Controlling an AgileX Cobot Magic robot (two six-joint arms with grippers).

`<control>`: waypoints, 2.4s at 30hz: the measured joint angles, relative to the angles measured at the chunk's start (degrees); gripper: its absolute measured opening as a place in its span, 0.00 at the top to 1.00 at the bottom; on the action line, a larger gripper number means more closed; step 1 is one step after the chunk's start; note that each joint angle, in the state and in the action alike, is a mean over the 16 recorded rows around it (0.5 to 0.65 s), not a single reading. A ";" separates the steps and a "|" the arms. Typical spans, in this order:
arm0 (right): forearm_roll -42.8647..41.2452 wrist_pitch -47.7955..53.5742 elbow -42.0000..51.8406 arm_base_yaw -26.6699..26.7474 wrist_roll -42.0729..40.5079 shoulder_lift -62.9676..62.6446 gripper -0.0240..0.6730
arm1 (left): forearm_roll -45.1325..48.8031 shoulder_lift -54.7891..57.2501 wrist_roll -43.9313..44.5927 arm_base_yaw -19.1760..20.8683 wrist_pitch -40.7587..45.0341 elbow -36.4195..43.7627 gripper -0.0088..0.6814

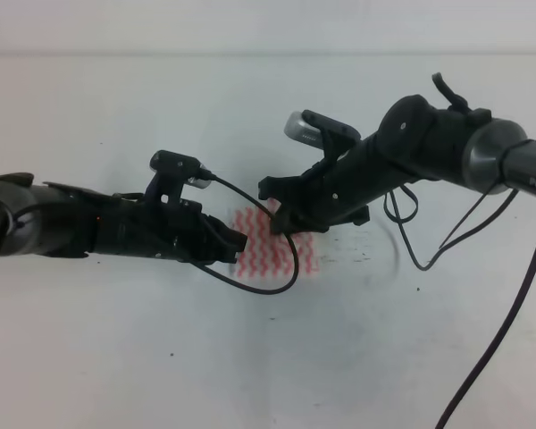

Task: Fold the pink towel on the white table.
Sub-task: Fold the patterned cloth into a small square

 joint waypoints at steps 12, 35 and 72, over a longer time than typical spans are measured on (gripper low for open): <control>-0.07 -1.39 0.03 0.23 -0.02 0.10 0.99 | 0.00 -0.02 0.05 0.00 0.00 0.00 0.99; 0.84 -1.44 0.00 0.24 0.00 0.96 0.99 | 0.00 -0.02 0.05 0.00 0.00 0.00 0.99; 6.14 -1.23 0.11 0.27 -4.82 1.29 0.67 | -1.33 -7.86 -0.92 6.34 -0.85 0.11 0.99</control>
